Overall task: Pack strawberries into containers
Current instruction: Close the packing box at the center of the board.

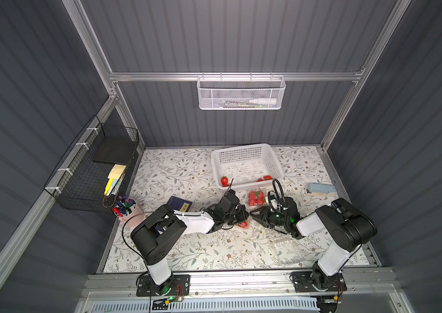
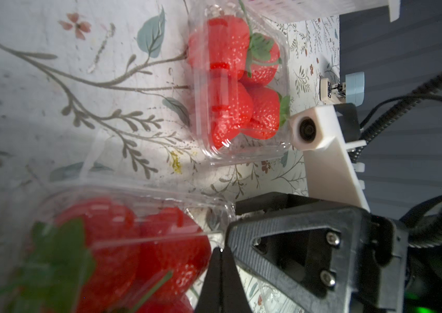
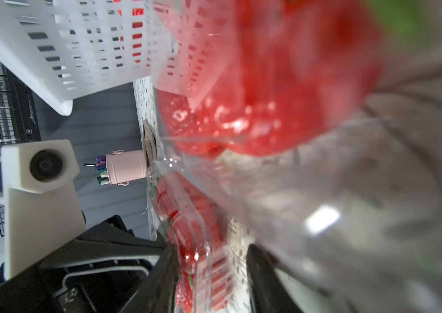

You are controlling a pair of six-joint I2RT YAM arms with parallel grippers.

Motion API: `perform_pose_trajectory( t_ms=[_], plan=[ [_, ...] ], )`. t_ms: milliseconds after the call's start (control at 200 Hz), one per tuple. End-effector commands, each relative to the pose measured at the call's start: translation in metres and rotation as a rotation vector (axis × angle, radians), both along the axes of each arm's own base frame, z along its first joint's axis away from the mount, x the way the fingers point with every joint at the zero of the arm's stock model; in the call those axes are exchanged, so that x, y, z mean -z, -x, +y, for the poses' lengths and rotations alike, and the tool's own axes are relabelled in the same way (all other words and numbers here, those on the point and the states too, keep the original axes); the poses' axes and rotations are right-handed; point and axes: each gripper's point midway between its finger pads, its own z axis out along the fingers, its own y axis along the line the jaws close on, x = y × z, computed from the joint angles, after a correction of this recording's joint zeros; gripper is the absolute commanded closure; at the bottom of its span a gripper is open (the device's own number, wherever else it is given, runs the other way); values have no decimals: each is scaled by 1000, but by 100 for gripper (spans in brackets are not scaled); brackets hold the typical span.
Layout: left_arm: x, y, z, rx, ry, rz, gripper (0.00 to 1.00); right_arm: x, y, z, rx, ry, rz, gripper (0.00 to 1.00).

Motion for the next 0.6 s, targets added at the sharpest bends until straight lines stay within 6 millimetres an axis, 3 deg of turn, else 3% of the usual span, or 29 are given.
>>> perform_pose_trajectory(
  t_ms=[0, 225, 380, 595],
  plan=[
    [7, 6, 7, 1, -48, 27, 100, -9, -4, 5, -5, -40, -11, 58],
    [-9, 0, 5, -11, -33, -2, 100, -11, 11, -3, -31, 32, -5, 52],
    [-20, 0, 6, -13, -25, -18, 100, -24, 25, -10, -56, 120, -32, 52],
    [-37, -3, 13, -38, -13, -52, 100, -42, 60, -14, -111, 274, -61, 51]
  ],
)
